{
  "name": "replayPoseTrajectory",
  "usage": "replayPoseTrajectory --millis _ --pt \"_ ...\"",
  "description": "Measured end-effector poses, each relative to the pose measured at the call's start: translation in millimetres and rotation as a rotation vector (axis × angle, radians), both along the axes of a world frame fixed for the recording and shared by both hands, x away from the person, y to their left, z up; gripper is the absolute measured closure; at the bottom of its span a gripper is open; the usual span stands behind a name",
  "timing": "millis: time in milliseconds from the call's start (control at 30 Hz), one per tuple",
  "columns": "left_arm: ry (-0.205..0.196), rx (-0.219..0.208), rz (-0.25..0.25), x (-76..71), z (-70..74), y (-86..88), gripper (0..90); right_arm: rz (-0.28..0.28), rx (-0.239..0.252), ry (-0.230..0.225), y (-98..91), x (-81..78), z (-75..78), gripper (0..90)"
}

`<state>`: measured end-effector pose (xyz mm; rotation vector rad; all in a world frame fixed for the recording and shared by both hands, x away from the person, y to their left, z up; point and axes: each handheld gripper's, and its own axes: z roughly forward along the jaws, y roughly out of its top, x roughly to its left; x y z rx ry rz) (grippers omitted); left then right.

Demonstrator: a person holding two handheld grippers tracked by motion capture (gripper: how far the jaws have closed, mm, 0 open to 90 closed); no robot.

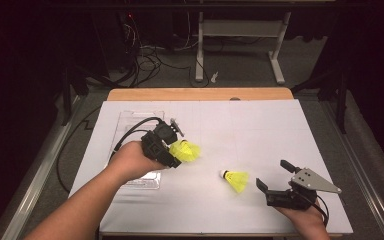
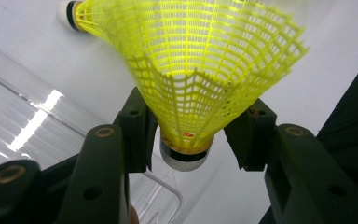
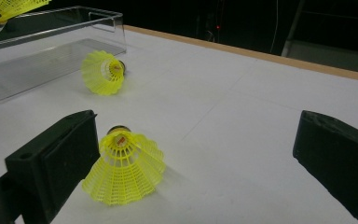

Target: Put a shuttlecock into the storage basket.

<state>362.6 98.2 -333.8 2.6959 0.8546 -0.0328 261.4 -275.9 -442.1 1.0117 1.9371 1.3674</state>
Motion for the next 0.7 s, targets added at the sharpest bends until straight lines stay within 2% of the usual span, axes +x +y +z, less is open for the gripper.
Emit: replayPoseTrajectory --millis 400,700 --pt "-0.025 -0.015 0.065 4.3 12.4 28.8 55.5 0.0 0.002 0.001 0.0 -0.2 0.2 0.6" --pt "-0.029 -0.008 0.13 11.4 14.6 53.6 55.5 0.002 0.0 0.0 -0.1 0.5 -0.3 0.7"
